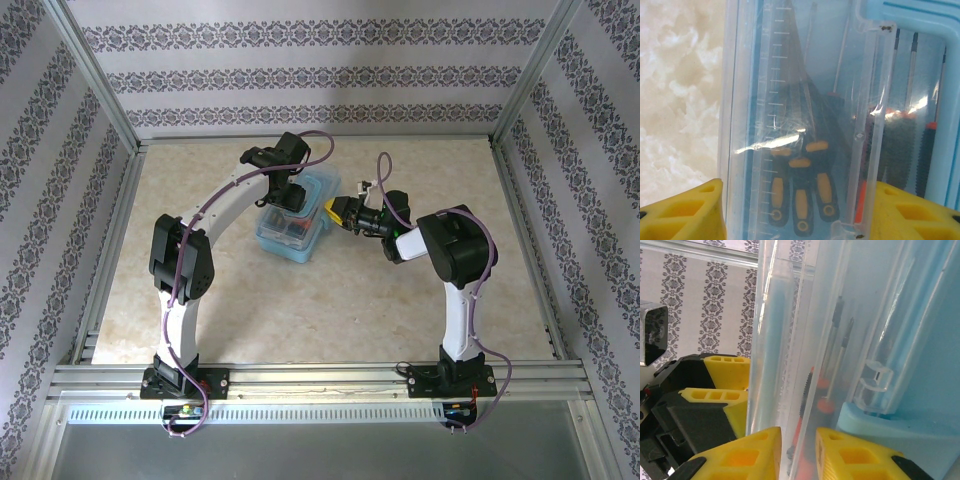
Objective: Pack the tool kit
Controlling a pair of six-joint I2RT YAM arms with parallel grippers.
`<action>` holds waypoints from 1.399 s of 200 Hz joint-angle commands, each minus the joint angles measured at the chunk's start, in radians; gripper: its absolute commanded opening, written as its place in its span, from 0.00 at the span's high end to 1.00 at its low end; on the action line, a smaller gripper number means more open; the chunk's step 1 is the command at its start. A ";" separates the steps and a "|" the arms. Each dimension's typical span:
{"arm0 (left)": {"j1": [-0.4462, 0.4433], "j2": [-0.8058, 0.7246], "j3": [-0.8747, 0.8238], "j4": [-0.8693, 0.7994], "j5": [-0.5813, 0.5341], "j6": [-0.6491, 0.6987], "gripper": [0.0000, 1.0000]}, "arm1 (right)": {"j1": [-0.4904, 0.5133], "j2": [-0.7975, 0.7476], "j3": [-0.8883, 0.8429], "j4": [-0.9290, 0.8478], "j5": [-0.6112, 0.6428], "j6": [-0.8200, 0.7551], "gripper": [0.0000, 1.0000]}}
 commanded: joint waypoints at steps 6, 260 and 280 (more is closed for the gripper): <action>-0.013 0.111 -0.062 -0.148 0.066 0.008 0.59 | 0.009 0.034 -0.013 0.009 0.018 0.000 0.72; -0.014 0.098 -0.066 -0.139 0.069 0.004 0.59 | -0.055 -0.052 -0.145 0.031 0.110 -0.031 0.72; -0.014 0.099 -0.066 -0.140 0.074 0.003 0.59 | -0.039 -0.044 -0.151 0.035 0.138 -0.035 0.72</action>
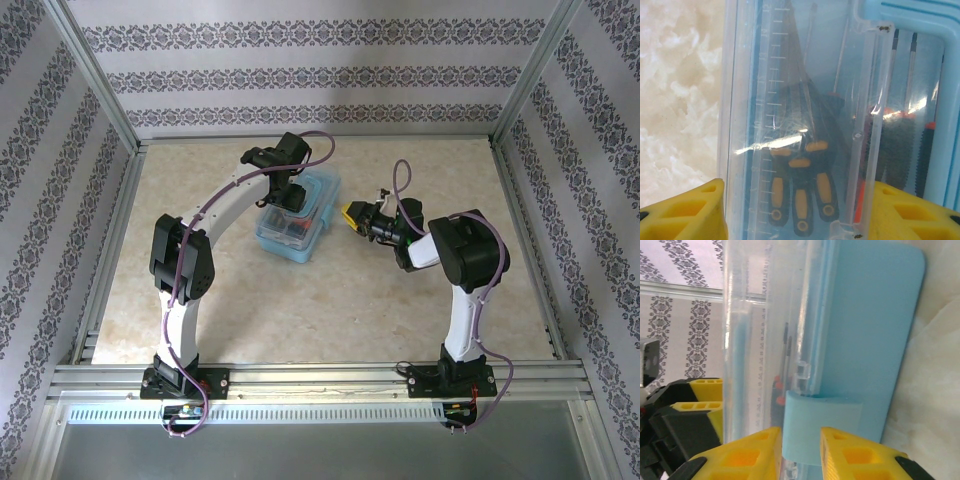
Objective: Pack the tool kit
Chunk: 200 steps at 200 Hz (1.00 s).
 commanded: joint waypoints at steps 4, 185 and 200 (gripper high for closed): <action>-0.009 0.099 -0.068 -0.137 0.083 0.003 0.59 | 0.027 0.022 -0.016 0.046 0.051 -0.032 0.72; -0.022 0.097 -0.074 -0.125 0.116 0.006 0.60 | 0.099 0.152 0.075 0.039 0.117 0.035 0.77; -0.024 0.095 -0.075 -0.123 0.124 0.008 0.60 | 0.103 0.166 0.085 0.047 0.118 0.048 0.77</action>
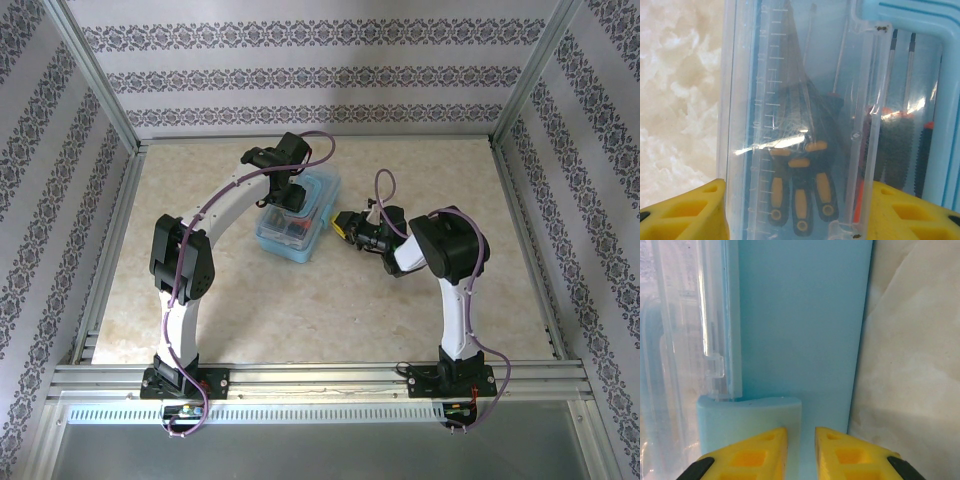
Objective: Pack the tool kit
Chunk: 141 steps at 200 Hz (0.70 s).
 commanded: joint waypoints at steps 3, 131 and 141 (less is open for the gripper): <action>-0.022 0.095 -0.075 -0.123 0.125 0.008 0.60 | 0.022 0.037 0.042 0.023 0.020 0.023 0.77; -0.035 0.083 -0.075 -0.117 0.107 -0.004 0.60 | -0.042 -0.081 -0.061 -0.056 0.079 -0.014 0.77; -0.036 0.079 -0.074 -0.112 0.100 -0.012 0.60 | -0.076 -0.128 -0.105 -0.083 0.100 -0.030 0.77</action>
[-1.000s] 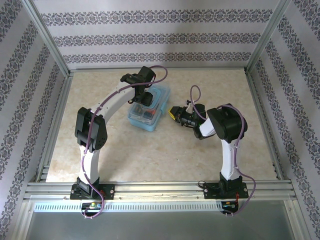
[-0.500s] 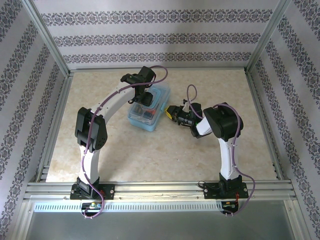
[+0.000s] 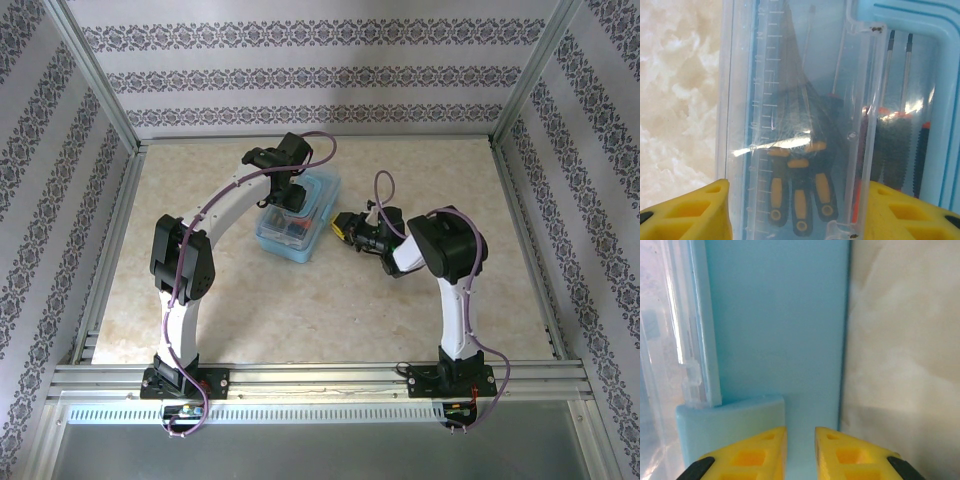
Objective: Pack the tool kit
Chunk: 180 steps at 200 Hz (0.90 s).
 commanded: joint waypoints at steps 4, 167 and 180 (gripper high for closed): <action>-0.029 0.080 -0.073 -0.112 0.110 -0.017 0.60 | -0.079 -0.127 -0.094 -0.058 0.073 -0.058 0.77; -0.202 0.114 0.093 -0.043 0.174 -0.202 0.54 | -0.224 -0.948 -0.163 -0.936 0.294 -0.535 0.66; -0.205 0.111 0.111 -0.046 0.174 -0.209 0.51 | -0.228 -0.979 -0.156 -0.970 0.294 -0.555 0.65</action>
